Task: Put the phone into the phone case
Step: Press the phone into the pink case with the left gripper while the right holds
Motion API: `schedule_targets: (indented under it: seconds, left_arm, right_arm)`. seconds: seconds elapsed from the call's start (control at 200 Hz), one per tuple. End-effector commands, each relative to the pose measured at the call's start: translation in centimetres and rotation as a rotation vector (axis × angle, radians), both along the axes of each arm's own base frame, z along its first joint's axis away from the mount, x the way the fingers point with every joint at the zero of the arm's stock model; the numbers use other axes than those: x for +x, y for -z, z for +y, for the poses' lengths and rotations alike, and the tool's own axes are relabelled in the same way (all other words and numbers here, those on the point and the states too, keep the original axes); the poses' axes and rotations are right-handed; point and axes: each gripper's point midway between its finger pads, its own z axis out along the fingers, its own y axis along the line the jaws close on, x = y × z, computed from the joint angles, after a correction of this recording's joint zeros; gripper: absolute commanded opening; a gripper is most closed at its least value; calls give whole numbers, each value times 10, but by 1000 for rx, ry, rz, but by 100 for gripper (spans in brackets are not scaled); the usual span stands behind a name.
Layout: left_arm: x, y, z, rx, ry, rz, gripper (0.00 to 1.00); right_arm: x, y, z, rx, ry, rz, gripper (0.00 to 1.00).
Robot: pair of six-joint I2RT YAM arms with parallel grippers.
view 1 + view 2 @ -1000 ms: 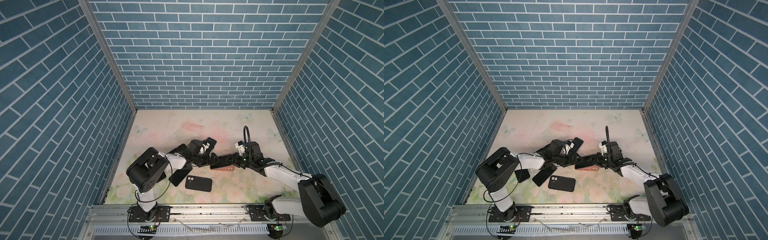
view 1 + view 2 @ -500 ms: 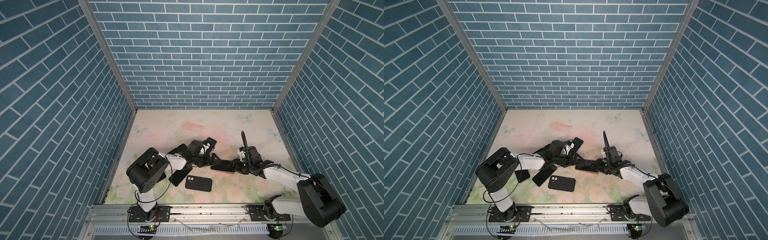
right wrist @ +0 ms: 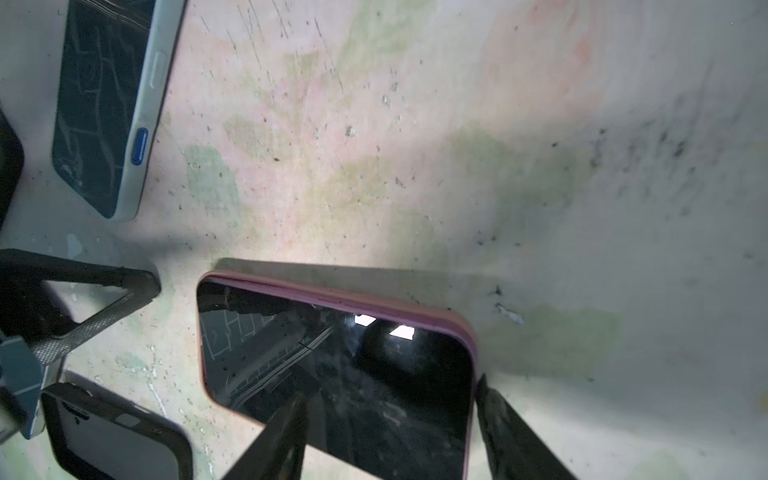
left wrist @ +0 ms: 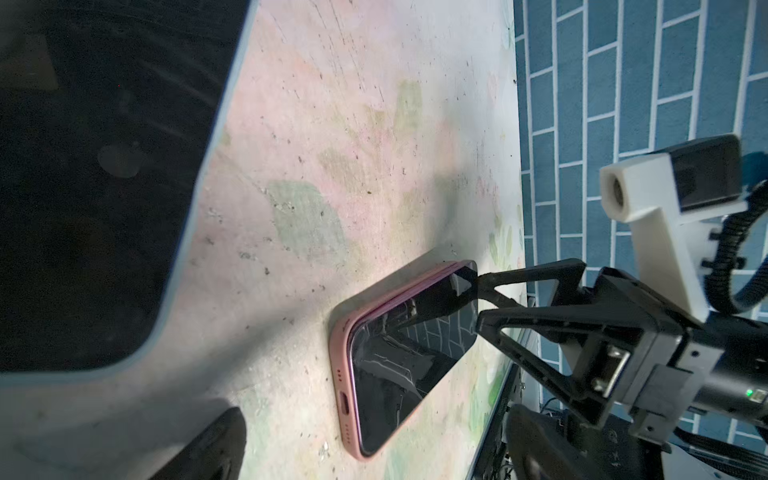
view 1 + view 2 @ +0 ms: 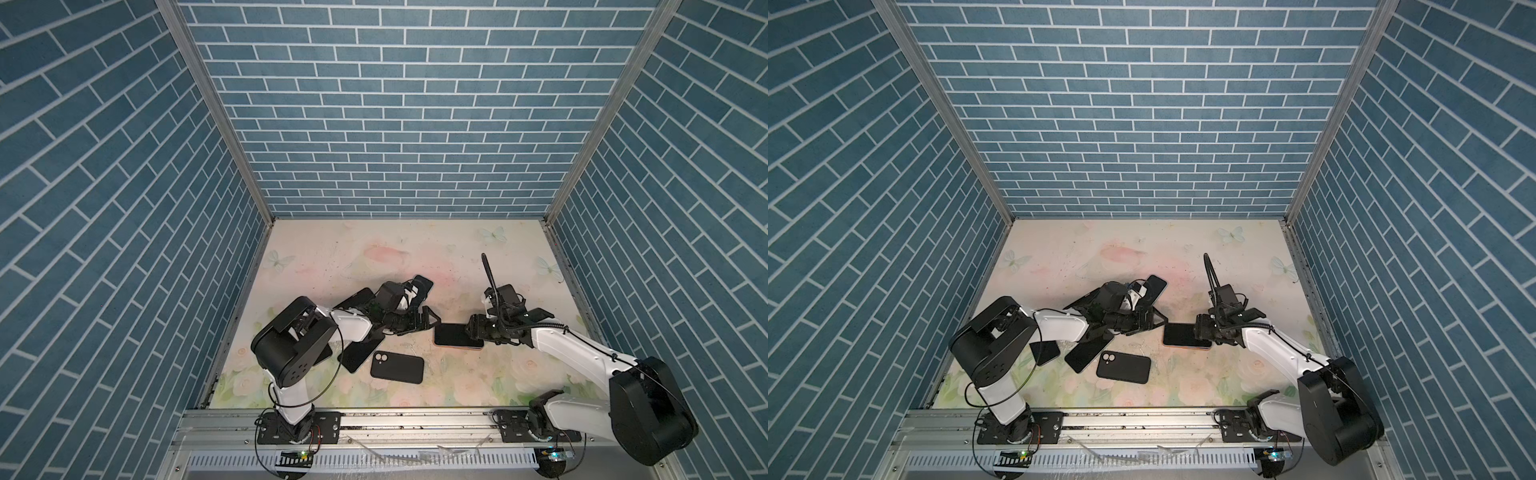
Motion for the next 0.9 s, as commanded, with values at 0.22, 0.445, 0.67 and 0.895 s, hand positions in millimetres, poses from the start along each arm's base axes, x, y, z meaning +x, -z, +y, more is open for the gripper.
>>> schedule_targets:
  seconds: [0.22,0.445,0.67,0.895]
  left_arm:
    - [-15,0,-4,73,66,-6,93]
    - [-23,6,-15,79,95,25,83]
    - [-28,12,-36,44,117,56,76]
    - [-32,19,-46,39,125,77,74]
  right_arm:
    - [-6,-6,-25,-138,10,4,63]
    - [-14,14,-19,-85,24,38,39]
    - [-19,28,-6,-7,19,77,15]
    - [-24,37,5,53,3,115,5]
